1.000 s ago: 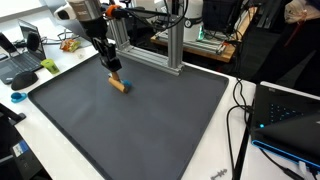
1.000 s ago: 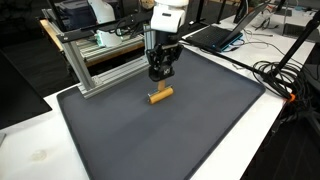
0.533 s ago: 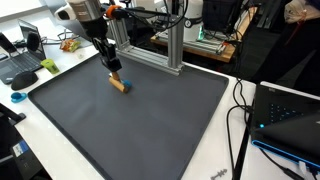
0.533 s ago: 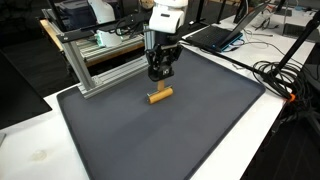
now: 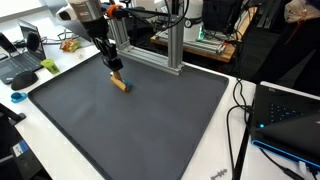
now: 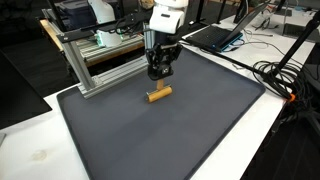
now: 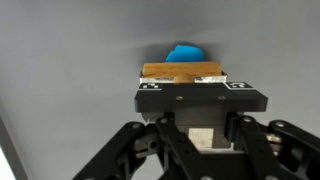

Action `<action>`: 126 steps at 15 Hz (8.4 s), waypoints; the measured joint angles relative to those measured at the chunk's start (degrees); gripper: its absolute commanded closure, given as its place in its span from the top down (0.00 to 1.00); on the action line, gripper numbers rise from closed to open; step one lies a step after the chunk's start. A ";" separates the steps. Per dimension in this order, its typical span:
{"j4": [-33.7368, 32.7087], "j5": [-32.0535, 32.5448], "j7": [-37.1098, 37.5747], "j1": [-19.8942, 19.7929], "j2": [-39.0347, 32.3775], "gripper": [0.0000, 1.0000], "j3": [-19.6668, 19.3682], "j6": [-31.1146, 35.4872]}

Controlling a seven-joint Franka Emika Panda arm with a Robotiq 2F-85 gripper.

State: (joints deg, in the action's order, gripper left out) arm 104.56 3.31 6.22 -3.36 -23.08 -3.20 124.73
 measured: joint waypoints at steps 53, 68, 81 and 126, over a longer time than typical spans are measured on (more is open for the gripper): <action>1.44 -1.01 -8.74 0.21 -1.12 0.22 1.26 11.18; 7.89 -1.18 -42.40 -3.70 9.52 0.22 6.42 10.28; 11.73 -0.81 -70.64 -3.37 12.82 0.22 5.02 3.41; 11.79 3.58 -73.90 -1.76 6.84 0.22 5.44 8.63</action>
State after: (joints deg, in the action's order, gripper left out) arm 116.35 6.89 -67.68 -5.12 -16.25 2.24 133.36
